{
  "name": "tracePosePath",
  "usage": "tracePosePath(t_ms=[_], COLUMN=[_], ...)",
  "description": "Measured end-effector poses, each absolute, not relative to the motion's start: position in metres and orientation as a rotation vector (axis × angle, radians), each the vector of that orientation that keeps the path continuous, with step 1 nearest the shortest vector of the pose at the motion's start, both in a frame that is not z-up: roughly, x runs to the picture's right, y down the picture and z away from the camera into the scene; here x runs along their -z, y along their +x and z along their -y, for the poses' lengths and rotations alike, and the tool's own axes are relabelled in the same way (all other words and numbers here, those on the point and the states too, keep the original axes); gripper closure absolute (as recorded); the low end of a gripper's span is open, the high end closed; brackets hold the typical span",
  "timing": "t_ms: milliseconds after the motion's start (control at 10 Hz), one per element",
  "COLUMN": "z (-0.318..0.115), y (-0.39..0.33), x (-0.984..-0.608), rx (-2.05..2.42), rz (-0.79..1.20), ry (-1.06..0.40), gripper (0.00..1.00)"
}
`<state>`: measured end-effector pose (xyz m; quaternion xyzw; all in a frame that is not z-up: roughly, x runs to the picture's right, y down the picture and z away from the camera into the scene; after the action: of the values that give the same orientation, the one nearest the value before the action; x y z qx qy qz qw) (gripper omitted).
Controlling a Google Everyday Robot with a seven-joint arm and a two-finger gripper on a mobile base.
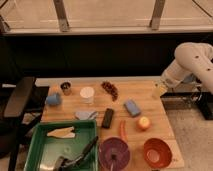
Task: Place sponge in table surface
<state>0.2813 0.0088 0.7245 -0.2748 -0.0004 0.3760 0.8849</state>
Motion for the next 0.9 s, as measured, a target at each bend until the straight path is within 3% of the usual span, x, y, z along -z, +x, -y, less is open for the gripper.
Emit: tracePosePath(t_ms=[500, 900], z=[-0.004, -0.025], y=[0.298, 0.284], x=[-0.727, -0.765], rx=[-0.848, -0.857], rz=[-0.004, -0.028], ry=[-0.498, -0.509], gripper=[0.35, 0.35])
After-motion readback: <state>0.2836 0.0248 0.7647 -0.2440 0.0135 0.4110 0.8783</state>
